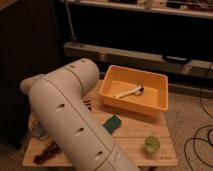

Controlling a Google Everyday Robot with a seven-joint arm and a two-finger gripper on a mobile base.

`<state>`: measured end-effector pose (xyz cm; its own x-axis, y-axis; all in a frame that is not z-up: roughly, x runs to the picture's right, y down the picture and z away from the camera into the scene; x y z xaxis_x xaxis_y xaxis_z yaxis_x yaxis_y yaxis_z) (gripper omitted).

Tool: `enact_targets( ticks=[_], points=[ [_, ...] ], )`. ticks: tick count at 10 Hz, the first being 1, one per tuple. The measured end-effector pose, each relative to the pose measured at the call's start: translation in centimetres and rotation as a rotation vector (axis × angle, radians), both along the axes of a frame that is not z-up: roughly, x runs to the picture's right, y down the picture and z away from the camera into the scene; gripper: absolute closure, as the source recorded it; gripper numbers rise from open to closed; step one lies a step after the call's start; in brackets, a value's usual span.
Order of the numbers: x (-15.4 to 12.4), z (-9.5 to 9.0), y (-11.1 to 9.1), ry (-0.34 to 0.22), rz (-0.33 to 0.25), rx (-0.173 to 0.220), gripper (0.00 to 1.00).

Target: Place towel in metal cup

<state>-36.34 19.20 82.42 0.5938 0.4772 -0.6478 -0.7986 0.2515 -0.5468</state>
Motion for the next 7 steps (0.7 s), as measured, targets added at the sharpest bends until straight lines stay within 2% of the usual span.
enact_targets(
  ticks=[2, 3, 7],
  points=[
    [0.0, 0.33, 0.33, -0.009, -0.019, -0.026, 0.2],
    [-0.04, 0.42, 0.41, -0.014, -0.028, -0.036, 0.25],
    [-0.16, 0.1, 0.52, -0.037, -0.044, -0.074, 0.64]
  ],
)
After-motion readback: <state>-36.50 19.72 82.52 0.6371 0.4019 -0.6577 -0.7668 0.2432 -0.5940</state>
